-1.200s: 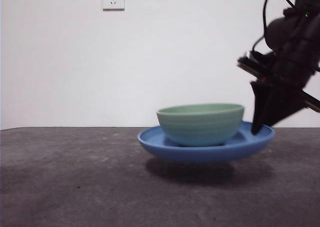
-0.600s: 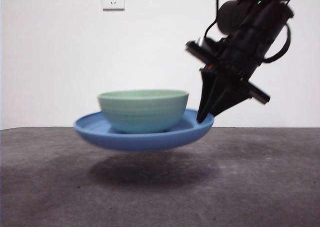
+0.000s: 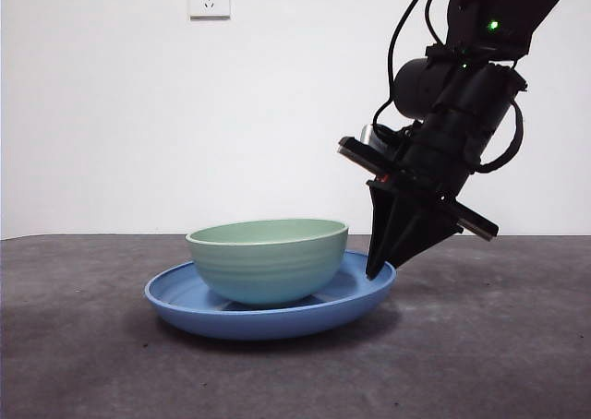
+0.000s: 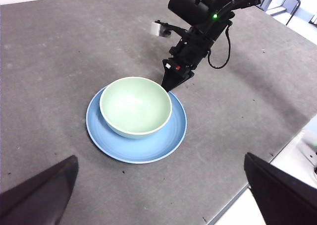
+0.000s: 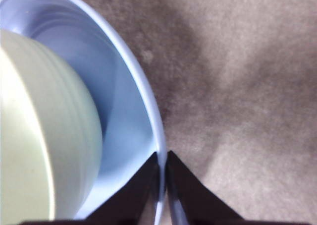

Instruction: Place the green bowl on the blue plate

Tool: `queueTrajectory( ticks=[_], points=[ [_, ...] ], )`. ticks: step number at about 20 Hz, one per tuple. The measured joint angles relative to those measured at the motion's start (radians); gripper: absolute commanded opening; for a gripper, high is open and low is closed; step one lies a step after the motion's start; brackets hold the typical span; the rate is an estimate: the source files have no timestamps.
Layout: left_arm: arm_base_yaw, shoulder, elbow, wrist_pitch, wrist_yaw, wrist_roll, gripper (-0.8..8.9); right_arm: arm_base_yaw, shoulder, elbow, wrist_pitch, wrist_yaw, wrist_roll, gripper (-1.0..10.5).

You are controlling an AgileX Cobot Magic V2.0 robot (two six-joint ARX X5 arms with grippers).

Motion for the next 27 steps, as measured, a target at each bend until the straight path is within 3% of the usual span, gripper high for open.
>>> queueTrajectory(
  ticks=[3, 7, 12, 17, 19, 22, 27],
  points=[
    [0.000, 0.000, 0.000, 0.000, 0.000, 0.000, 5.98, 0.000, 0.024, 0.000, 0.000, 0.000, 0.002, 0.2],
    [0.000, 0.000, 0.000, 0.000, 0.000, 0.000, 5.98, 0.000, 0.026, 0.000, 0.005, -0.003, 0.003, 2.1],
    [0.000, 0.000, 0.000, 0.000, 0.000, 0.000, 5.98, -0.010, -0.005, 0.007, -0.027, 0.032, -0.012, 2.7],
    [0.000, 0.000, 0.000, 0.000, 0.000, 0.000, 5.98, -0.058, -0.249, 0.027, -0.105, 0.048, -0.050, 4.8],
    [0.000, 0.000, 0.000, 0.000, 0.000, 0.000, 5.98, -0.077, -0.357, 0.028, -0.192, 0.098, -0.085, 5.4],
    [0.000, 0.000, 0.000, 0.000, 0.000, 0.000, 5.98, -0.079, -0.513, 0.028, -0.315, 0.186, -0.141, 5.7],
    [0.000, 0.000, 0.000, 0.000, 0.000, 0.000, 5.98, -0.079, -0.690, 0.028, -0.410, 0.220, -0.192, 5.9]
  ],
)
